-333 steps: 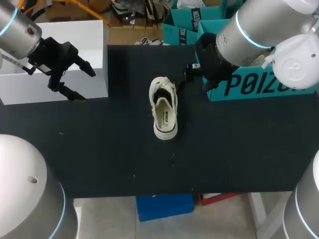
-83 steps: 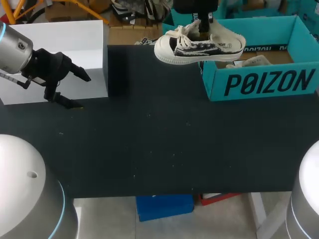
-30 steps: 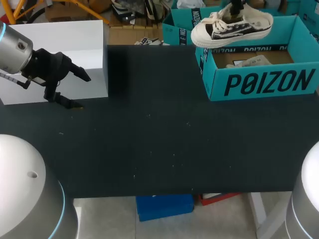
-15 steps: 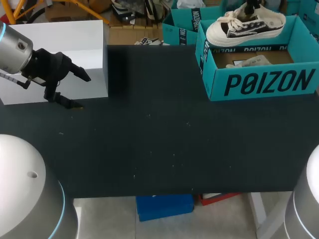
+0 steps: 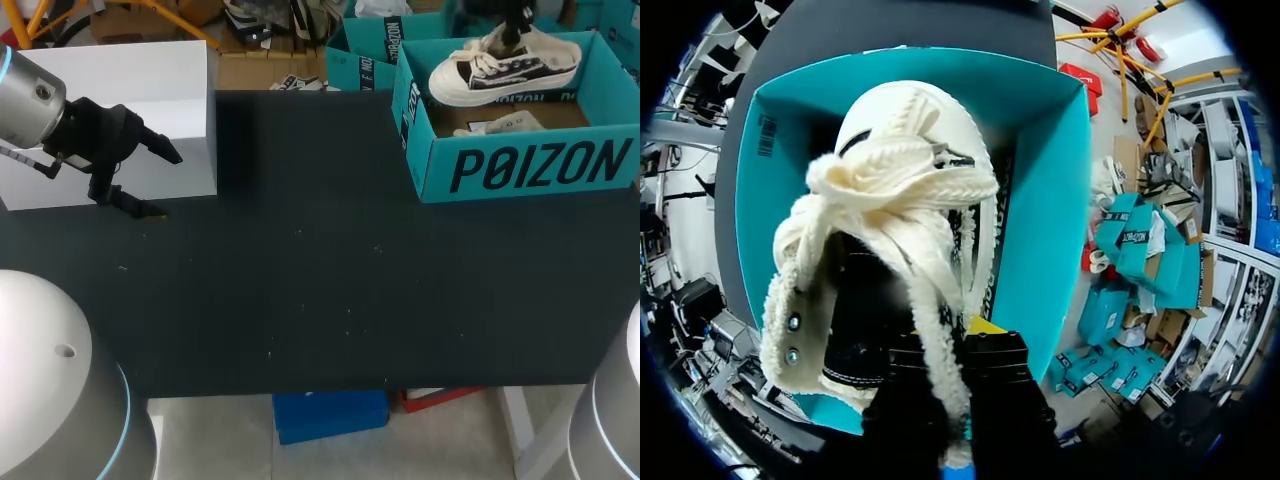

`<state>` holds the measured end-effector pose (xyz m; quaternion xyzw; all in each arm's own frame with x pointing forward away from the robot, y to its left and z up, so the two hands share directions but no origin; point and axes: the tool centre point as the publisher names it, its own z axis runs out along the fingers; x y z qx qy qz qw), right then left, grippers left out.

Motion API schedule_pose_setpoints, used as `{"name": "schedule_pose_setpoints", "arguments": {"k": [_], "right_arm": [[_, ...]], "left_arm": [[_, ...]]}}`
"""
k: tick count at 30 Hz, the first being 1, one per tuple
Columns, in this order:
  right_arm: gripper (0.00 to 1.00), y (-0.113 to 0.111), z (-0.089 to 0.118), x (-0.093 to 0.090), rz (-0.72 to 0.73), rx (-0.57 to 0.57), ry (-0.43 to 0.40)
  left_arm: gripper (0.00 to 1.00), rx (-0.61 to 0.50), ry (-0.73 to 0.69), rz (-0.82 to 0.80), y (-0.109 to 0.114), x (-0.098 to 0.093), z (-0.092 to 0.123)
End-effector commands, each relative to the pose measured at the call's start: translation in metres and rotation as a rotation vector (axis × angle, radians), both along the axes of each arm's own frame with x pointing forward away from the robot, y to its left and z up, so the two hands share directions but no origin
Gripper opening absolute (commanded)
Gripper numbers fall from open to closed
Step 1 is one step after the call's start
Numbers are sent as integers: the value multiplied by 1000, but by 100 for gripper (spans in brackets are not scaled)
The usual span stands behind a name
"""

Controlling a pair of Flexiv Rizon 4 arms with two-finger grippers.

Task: Take the shoe out of the shoebox, open the shoe tongue, remove and reinsert the insole, then place the shoe into the shoebox

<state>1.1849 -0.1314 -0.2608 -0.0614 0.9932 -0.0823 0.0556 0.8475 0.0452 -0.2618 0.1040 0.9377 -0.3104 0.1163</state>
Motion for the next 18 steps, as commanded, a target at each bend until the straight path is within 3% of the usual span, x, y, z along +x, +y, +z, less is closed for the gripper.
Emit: {"name": "schedule_pose_setpoints", "arguments": {"k": [1, 18], "right_arm": [[0, -4, -14, 14, -6, 3, 22], [0, -9, -64, 28, -32, 23, 47]], "left_arm": [[100, 1, -5, 2, 0, -1, -1], [100, 1, -5, 2, 0, -1, -1]]}}
